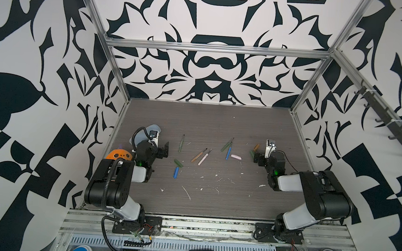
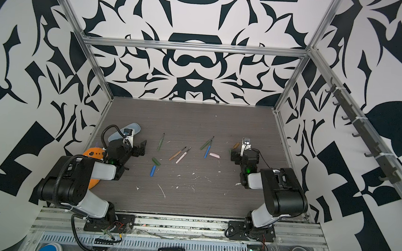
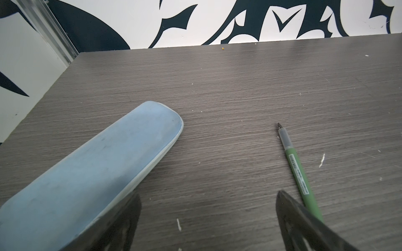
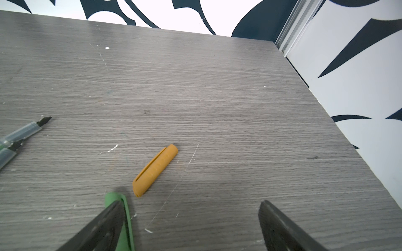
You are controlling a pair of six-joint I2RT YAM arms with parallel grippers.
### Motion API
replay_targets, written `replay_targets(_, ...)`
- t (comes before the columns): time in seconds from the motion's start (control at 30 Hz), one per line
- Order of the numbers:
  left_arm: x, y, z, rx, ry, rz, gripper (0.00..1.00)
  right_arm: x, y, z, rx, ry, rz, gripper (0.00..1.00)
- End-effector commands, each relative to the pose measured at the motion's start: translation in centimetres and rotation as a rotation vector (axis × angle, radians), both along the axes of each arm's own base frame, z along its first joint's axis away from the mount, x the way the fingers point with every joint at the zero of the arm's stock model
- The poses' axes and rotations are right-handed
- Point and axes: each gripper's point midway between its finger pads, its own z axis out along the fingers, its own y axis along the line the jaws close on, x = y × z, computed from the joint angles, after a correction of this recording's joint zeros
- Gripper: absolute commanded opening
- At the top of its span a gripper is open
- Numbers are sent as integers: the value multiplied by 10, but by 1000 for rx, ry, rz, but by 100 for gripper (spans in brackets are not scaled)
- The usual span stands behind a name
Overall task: Insert pens into pen caps
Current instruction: Pick up a pen from the center of the table.
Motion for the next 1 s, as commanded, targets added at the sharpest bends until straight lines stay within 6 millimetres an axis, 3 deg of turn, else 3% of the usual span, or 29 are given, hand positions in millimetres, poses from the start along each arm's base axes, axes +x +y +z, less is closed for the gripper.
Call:
replay_targets(0.0, 7, 1, 6, -25, -9, -22, 99, 8, -1, 16, 10, -59, -15, 100)
replay_targets(0.2, 7, 7, 6, -48, -3, 5, 99, 9, 0, 18, 11, -65, -14, 100)
replay_targets(0.3, 6, 12, 16, -45, -19, 34, 99, 12, -4, 26, -2, -12, -34, 100)
replay_targets(0.4, 3, 8, 35, -46, -11, 15, 99, 22, 1, 49, -9, 56, -26, 100)
replay_targets(0.5, -1, 2, 66, -57, -36, -5, 99, 29, -4, 84, -5, 81, -119, 100)
replay_targets(0.63, -8, 1, 143, -143, -201, 8, 99, 28, -6, 130, 30, 163, -220, 100)
replay_targets(0.77, -17, 5, 205, -435, -232, 82, 99, 20, -5, 148, 245, 142, -325, 100)
replay_targets(0.83, -26, 13, 214, -595, -159, 179, 99, 11, -12, 147, 353, 100, -376, 100)
replay_targets(0.93, -46, 22, 205, -700, -50, 298, 99, 10, -8, 155, 405, 74, -335, 71)
replay_targets(0.97, -51, 29, 197, -757, -33, 363, 99, 10, -4, 154, 408, 107, -318, 67)
